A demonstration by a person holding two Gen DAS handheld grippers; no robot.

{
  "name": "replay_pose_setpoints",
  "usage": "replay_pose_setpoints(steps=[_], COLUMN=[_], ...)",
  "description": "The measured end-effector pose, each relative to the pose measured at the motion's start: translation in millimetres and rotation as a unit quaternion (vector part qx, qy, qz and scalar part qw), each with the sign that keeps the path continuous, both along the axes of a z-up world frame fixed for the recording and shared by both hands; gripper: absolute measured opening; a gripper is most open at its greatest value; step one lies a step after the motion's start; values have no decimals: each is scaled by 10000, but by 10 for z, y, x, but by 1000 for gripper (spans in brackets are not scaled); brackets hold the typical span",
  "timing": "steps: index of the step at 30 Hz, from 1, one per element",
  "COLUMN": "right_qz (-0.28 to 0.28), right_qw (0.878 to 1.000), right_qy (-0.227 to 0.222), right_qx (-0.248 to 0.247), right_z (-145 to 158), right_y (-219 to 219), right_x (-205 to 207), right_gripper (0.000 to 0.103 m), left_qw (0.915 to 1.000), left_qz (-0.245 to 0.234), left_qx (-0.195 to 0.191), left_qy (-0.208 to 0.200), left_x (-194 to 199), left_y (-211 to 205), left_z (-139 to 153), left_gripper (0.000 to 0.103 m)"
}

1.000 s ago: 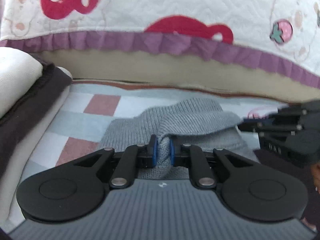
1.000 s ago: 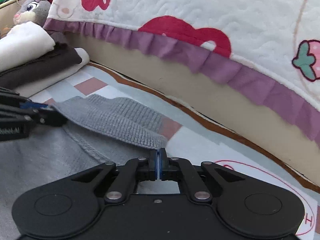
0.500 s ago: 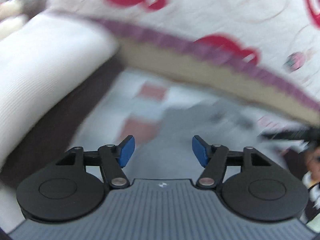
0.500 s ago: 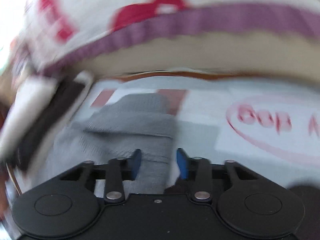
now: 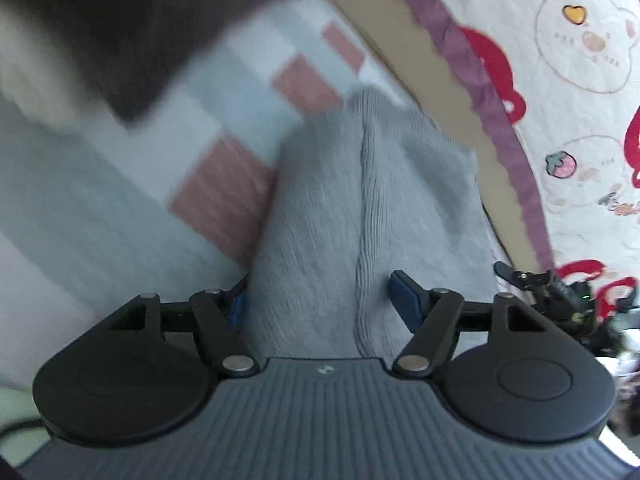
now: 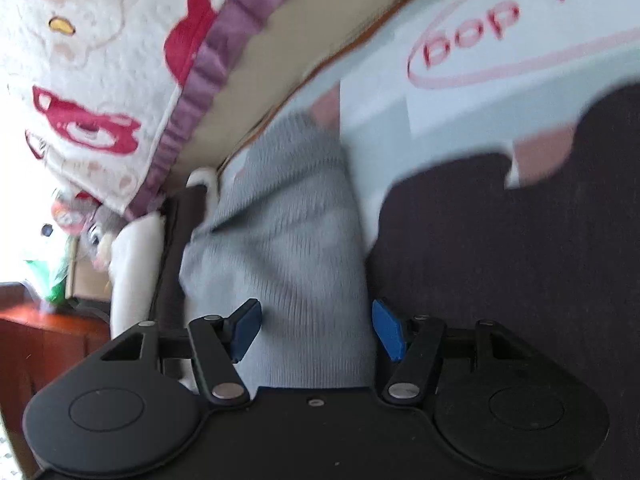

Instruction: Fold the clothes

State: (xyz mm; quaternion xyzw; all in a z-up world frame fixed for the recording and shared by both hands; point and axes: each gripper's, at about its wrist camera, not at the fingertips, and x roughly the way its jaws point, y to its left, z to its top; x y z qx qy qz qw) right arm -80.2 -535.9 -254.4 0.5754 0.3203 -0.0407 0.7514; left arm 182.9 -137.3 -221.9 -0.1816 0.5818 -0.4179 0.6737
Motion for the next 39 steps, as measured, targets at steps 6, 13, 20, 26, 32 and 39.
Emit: replay_pose_setpoints(steps=[6,13,20,26,32,39], right_qz=[163,248,668,411,65,-51], right_qw=[9996,9994,9507,9105,9233,9783], right_qy=[61,12,-735,-1034,526,276], right_qx=[212,-230,-2938,-3983,-3805,-2055], right_z=[-77,-17,815,1400,829,699], right_y=[52,108,632,788,328,91], right_x=[11,334,535,645,840,401], right_gripper=[74,80,26,26,46,70], left_qw=[9998,9998,9666,9510,9840,9951], left_qz=[-131,116,-137,264,466,281], left_qx=[29,-127,698,514,694,333], left_qy=[-138,-75,-2461,-3037,-1576,-887], left_x=[-120,-84,-492,-314,40,-57], left_y=[-175,-194,-389,-514,-462,-248], left_z=[12,-29,588,994,391,254], left_gripper=[71,74,23,27,49,58])
